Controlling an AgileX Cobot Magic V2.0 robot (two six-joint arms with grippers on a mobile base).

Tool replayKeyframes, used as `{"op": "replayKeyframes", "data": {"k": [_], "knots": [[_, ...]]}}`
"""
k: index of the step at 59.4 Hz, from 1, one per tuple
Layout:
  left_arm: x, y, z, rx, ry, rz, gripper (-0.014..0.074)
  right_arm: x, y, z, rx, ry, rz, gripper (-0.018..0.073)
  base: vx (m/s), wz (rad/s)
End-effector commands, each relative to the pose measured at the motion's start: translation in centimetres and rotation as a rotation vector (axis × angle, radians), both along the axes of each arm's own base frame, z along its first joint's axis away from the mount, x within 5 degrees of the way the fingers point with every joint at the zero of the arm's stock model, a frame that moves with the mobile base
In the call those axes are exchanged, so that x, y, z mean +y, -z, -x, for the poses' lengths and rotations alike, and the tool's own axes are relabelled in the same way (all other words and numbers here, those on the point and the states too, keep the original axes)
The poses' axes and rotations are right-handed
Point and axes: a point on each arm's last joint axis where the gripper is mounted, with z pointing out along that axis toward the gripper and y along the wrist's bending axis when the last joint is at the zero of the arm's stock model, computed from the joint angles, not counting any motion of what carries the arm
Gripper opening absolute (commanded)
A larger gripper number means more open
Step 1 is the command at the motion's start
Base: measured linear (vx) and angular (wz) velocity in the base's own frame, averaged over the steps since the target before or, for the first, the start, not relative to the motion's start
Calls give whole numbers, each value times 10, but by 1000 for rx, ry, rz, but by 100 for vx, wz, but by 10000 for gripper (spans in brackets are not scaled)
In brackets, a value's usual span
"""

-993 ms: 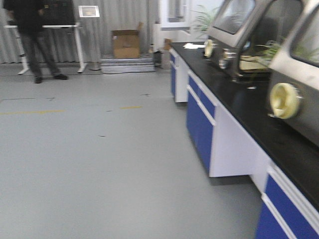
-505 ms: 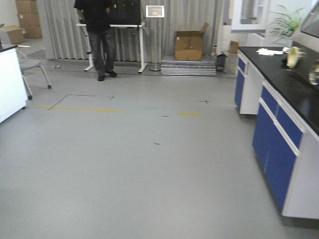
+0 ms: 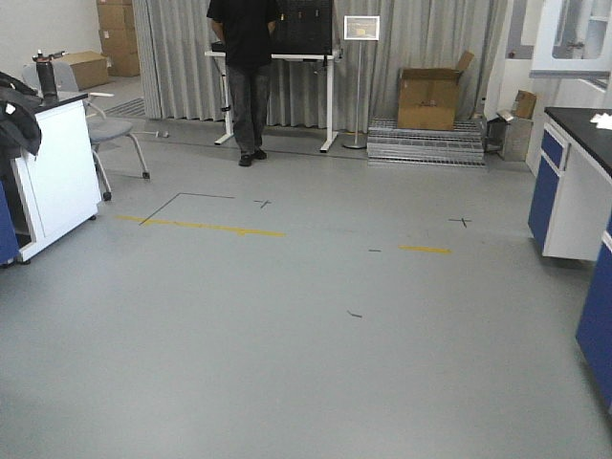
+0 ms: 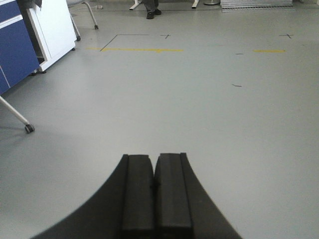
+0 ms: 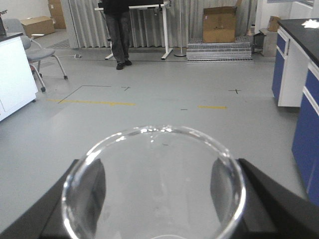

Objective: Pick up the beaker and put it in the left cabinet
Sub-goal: 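Drive the base across the lab to the white cabinet, holding the beaker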

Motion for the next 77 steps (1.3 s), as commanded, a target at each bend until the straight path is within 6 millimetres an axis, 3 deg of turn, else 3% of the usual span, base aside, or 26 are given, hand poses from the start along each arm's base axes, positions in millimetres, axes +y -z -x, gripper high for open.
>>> {"op": "replayKeyframes", "data": {"k": [1,77], "knots": [[-1,-12,-1,-99,18,4,4,3,-13,0,-69,-34,31,-3,62,8],[-1,-12,-1,-99,18,4,4,3,-13,0,-69,-34,33,-3,68,-8]]}}
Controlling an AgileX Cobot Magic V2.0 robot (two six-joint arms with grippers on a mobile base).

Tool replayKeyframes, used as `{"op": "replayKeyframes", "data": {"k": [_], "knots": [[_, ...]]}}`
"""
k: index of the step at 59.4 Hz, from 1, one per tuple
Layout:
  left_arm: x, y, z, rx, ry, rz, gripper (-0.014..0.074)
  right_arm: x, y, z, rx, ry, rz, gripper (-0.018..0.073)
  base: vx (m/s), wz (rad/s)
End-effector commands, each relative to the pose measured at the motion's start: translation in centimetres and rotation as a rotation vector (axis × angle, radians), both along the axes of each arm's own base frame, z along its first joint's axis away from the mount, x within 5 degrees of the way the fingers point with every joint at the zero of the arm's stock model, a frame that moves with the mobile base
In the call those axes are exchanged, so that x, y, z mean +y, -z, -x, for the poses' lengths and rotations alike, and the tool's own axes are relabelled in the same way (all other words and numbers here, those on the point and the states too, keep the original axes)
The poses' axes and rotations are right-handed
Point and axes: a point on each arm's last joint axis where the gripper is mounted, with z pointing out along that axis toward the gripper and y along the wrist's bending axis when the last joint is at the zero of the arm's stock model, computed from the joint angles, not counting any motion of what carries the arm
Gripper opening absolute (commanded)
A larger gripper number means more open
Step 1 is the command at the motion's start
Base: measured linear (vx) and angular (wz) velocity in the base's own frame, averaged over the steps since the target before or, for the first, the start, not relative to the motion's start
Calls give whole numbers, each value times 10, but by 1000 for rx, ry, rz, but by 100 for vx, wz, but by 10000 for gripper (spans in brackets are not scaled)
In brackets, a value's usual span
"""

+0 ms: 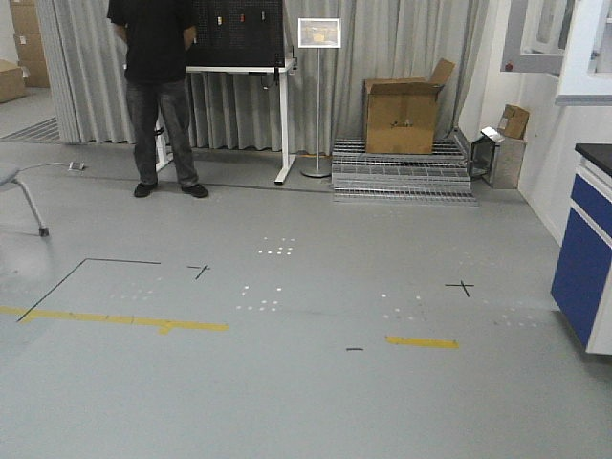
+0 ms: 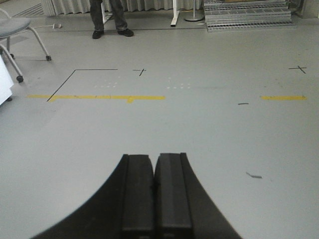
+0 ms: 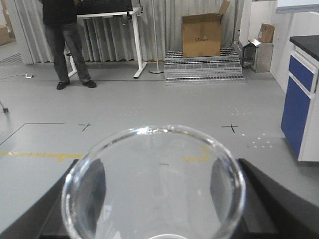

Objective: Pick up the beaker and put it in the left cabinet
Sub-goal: 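Drive the base across the lab to the white cabinet, holding the beaker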

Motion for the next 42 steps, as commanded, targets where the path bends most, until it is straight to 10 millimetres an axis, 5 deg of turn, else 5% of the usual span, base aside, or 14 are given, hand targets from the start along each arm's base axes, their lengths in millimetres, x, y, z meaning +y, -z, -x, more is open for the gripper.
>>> {"op": "replayKeyframes", "data": {"k": [1,42], "knots": [[-1,-12,-1,-99,18,4,4,3,-13,0,-69,-34,33,-3,74,-3],[-1,-12,-1,-99,18,4,4,3,-13,-1,-71,-33,38,-3,74,-8]]}}
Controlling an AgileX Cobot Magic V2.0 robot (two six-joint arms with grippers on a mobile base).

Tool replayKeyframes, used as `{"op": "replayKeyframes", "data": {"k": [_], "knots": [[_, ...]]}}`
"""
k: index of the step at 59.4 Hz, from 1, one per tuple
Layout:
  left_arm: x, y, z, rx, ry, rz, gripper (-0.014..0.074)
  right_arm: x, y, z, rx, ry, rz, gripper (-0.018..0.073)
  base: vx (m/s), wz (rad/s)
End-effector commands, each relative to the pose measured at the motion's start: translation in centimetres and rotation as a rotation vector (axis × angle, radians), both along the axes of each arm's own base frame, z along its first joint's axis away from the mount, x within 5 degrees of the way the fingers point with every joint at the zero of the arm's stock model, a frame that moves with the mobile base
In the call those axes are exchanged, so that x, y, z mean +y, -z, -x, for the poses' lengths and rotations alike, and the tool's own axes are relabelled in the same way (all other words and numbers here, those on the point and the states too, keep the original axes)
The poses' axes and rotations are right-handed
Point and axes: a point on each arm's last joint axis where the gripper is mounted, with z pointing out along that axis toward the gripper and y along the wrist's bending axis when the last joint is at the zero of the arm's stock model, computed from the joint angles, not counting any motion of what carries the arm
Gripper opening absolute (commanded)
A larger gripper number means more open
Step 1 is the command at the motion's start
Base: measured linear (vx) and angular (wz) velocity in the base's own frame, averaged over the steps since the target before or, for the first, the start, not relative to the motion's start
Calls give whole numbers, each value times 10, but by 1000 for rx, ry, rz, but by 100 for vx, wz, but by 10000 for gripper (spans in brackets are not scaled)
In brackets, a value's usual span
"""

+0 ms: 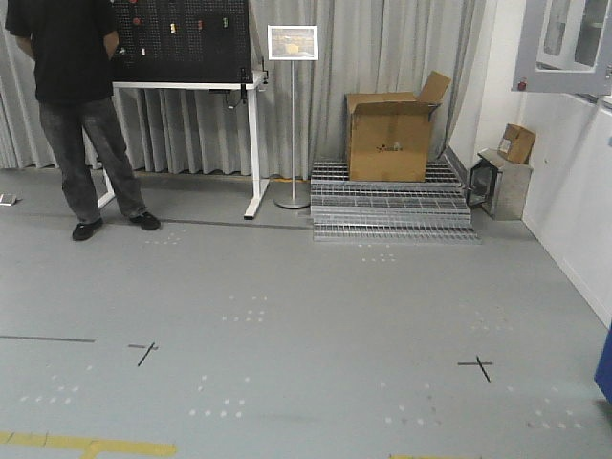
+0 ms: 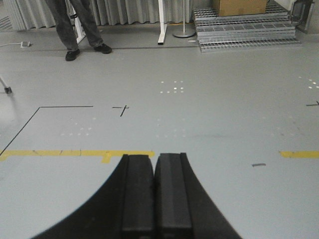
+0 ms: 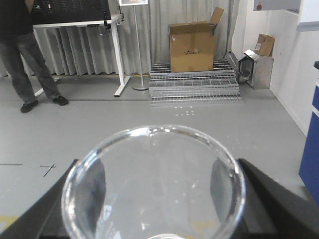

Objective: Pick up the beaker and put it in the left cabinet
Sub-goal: 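Drive the base across the lab to the white cabinet, holding the beaker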

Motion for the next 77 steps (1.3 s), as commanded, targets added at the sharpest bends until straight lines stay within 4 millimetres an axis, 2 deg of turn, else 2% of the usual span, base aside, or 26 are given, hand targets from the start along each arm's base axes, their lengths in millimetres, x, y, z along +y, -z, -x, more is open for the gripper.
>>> {"op": "replayKeyframes", "data": {"k": [1,77], "knots": [[-1,-12,-1,-99,18,4,4,3,-13,-1,-70,-35,34,-3,74,-4],[-1,-12,-1,-99,18,4,4,3,-13,0,-70,-35,34,-3,74,-4]]}}
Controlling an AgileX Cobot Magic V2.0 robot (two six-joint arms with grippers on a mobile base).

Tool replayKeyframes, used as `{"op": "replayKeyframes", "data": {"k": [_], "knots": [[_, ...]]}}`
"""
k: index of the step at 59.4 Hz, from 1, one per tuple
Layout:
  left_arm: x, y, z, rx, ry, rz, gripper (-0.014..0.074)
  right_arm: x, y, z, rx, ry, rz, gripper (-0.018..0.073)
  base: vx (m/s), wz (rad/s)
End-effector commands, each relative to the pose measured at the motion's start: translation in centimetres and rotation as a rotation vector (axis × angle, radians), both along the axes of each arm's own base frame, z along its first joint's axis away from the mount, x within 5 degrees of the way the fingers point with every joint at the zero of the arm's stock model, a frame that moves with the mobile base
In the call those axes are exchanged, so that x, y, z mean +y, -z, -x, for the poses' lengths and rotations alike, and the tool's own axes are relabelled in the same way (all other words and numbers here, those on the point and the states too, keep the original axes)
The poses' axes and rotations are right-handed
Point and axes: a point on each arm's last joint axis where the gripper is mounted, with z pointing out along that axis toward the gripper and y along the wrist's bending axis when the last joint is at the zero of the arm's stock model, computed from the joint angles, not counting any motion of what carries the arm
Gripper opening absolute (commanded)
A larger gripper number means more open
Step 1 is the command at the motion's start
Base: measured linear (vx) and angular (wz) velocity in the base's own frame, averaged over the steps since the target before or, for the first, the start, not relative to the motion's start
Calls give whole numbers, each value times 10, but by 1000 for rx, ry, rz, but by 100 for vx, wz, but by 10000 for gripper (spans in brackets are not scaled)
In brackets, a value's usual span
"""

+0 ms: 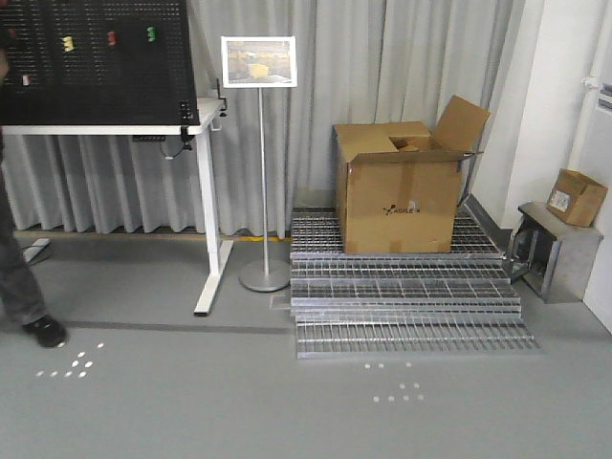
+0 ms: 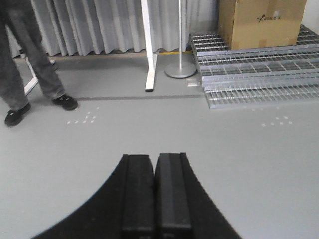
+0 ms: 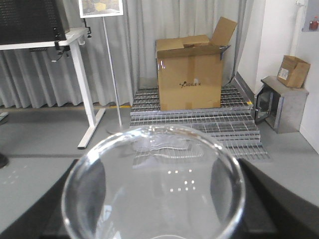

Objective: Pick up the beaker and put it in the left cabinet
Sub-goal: 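Drive the base across the lab to the white cabinet, holding the beaker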

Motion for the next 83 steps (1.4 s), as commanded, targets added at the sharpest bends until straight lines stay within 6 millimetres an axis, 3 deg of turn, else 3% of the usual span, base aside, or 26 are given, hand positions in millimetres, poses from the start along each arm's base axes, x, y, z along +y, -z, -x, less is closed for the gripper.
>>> {"op": "replayKeyframes", "data": {"k": [1,50,83], "knots": [[-1,-12,-1,-99,18,4,4,3,-13,0,-70,-35,30,-3,71,-12],[-1,-12,-1,-99,18,4,4,3,-13,0,-69,-35,30,-3,68,-17],[-1,-12,-1,-99,18,4,4,3,-13,0,-69,-35,30,-3,56,-49]]}}
